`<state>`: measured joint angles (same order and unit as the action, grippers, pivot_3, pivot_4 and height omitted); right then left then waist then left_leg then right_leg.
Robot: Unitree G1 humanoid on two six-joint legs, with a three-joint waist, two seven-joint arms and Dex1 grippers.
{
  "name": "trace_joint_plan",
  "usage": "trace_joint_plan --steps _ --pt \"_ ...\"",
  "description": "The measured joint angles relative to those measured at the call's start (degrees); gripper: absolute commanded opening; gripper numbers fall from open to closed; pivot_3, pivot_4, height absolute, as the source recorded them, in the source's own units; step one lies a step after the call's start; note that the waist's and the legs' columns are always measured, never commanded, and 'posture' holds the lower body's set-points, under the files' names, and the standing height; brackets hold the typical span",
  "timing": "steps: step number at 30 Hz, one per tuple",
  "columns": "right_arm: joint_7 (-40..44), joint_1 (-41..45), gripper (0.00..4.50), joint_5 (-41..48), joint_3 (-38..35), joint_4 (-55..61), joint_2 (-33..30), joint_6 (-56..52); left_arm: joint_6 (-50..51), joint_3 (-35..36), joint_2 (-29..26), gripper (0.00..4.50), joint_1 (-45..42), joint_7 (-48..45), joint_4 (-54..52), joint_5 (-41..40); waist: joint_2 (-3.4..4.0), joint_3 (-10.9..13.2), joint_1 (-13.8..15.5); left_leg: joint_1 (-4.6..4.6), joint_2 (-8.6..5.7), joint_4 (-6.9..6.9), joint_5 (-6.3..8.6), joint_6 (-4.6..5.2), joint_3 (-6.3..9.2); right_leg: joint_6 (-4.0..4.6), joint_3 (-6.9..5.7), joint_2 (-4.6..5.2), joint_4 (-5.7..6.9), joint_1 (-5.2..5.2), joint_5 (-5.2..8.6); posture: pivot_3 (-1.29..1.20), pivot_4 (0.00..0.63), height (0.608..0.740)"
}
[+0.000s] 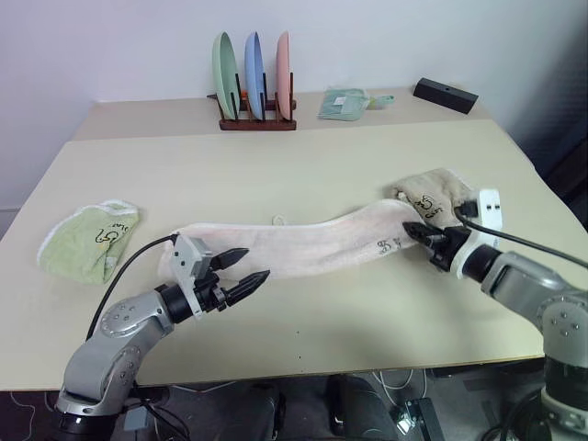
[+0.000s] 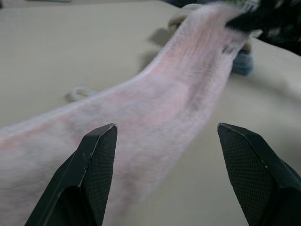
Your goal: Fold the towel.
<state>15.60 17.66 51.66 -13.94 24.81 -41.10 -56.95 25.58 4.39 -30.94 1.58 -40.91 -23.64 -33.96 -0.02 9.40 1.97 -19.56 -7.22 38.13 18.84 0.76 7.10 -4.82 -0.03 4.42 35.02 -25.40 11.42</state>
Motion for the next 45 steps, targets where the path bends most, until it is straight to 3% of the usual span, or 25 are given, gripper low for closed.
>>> trace_joint_plan --steps 2,5,10,14,23,26,32,38,41,45 --pt "2.5 5.5 0.06 -2.0 5.3 1.2 0.0 0.3 -0.2 1.0 -0.2 3.44 -0.2 -0.1 0.9 0.2 -0.12 0.0 -0.3 0.02 0.05 -0.01 0.00 -0.01 0.00 0.00 -0.02 -0.02 -0.03 0.01 0.00 0.00 0.150 0.740" --pt "4.3 13.8 0.06 -5.3 16.5 -0.8 8.3 0.5 -0.4 2.0 -0.5 3.44 -1.3 0.0 2.6 0.6 -0.22 0.0 -1.1 -0.01 0.07 -0.04 -0.01 -0.04 0.10 0.02 -0.08 -0.02 -0.02 0.00 0.00 0.00 0.150 0.740" --pt "8.7 15.1 0.06 -13.5 29.9 -8.9 14.0 2.8 -1.0 2.2 -0.3 3.44 -1.3 0.5 2.6 0.9 -0.25 0.0 -1.2 -0.27 -0.20 0.08 -0.08 -0.15 0.15 0.00 -0.11 0.16 -0.17 -0.11 -0.01 0.00 0.150 0.740" --pt "11.0 15.9 0.06 -19.0 34.2 -13.2 16.8 5.0 -1.0 2.3 -0.2 3.44 -0.5 1.3 2.2 0.9 -0.24 0.0 -1.3 -0.34 -0.16 0.07 -0.07 -0.15 0.14 0.00 -0.11 0.12 -0.18 -0.21 -0.01 0.00 0.150 0.740" --pt "14.2 16.0 0.06 -23.5 35.0 -13.8 19.4 5.7 -0.8 2.5 -0.1 3.44 1.9 2.7 -0.2 0.9 -0.24 0.0 -1.3 -0.57 -0.14 0.06 -0.16 -0.30 0.15 0.01 -0.11 0.10 0.02 -0.54 -0.02 0.00 0.150 0.740" --pt "16.0 15.9 0.95 -23.8 35.0 -13.5 19.6 6.1 -0.7 2.9 -0.1 3.44 2.0 2.7 -0.2 0.9 -0.24 0.0 -1.3 -0.70 -0.14 0.07 -0.16 -0.30 0.15 0.01 -0.11 0.11 0.04 -0.68 -0.02 0.00 0.150 0.740" --pt "19.8 14.9 3.90 -23.8 32.8 -8.3 17.1 7.4 -0.7 3.5 -0.4 3.44 2.0 2.7 -0.1 0.9 -0.24 0.0 -1.2 -0.84 -0.15 0.09 -0.18 -0.32 0.14 0.01 -0.11 0.12 0.08 -0.86 -0.02 0.00 0.150 0.740" --pt "26.6 10.7 3.90 -20.8 24.3 -2.4 9.0 9.7 -0.6 6.2 -0.7 3.44 2.9 3.2 0.1 0.7 -0.25 0.0 -1.3 -0.83 -0.13 0.08 -0.17 -0.32 0.11 0.01 -0.10 0.11 0.05 -0.84 -0.02 0.00 0.150 0.740" --pt "25.7 11.5 2.57 -19.9 20.2 -4.7 10.7 10.5 0.0 7.2 -0.6 3.44 3.0 3.7 0.0 0.2 -0.25 0.0 -1.5 -0.78 -0.06 0.06 -0.20 -0.37 0.07 0.05 -0.08 0.07 0.11 -0.85 -0.04 0.00 0.150 0.740" --pt "24.2 14.3 0.58 -25.3 21.4 -14.6 13.7 16.9 0.4 8.0 -0.6 3.44 3.5 3.9 0.0 -0.3 -0.25 0.0 -1.4 -0.80 -0.06 0.06 -0.22 -0.40 0.05 0.08 -0.08 0.07 0.12 -0.89 -0.06 0.00 0.150 0.740"
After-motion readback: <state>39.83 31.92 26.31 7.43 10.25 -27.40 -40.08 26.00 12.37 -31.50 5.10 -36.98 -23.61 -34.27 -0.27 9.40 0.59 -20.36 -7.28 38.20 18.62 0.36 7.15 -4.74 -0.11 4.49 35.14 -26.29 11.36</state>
